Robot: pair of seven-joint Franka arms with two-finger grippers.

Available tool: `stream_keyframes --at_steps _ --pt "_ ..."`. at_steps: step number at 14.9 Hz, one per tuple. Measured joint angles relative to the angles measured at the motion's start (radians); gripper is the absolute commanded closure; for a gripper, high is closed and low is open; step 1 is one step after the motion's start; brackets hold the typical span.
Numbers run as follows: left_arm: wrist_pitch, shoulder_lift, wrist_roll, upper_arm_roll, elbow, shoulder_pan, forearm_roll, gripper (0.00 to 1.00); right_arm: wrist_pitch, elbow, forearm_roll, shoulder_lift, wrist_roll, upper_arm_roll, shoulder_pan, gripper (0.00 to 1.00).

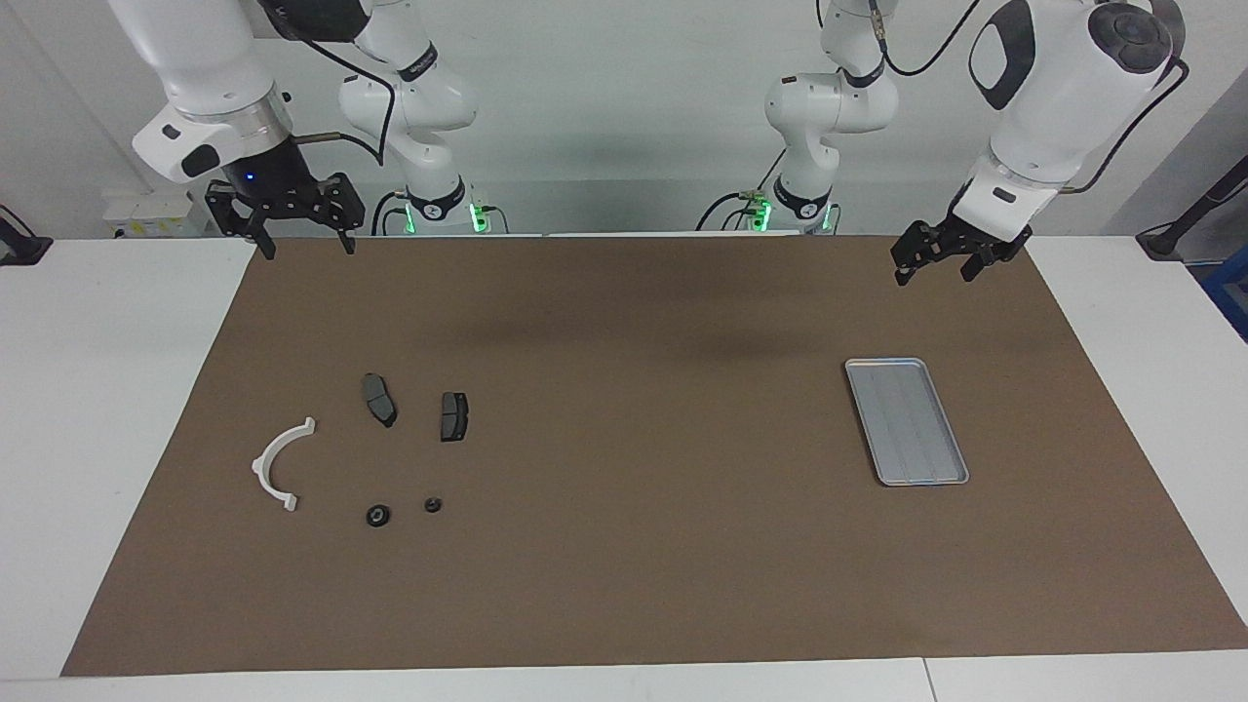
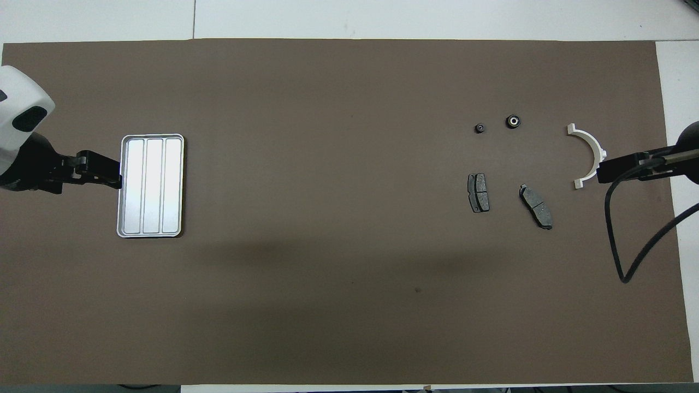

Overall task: Pick bearing gear from pile to tray
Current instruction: 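Reach the right gripper down to the small black gear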

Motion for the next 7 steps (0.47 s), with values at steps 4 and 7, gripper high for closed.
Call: stream_keyframes --at_steps 4,7 --pt "0.000 0.000 0.000 0.000 0.000 0.000 0.000 0.00 0.070 -0.018 0.000 0.067 0.028 0.001 0.030 0.00" --pt "0.000 0.000 0.000 0.000 0.000 0.000 0.000 0.00 0.150 -0.021 0.000 0.169 0.083 0.001 0.051 0.00"
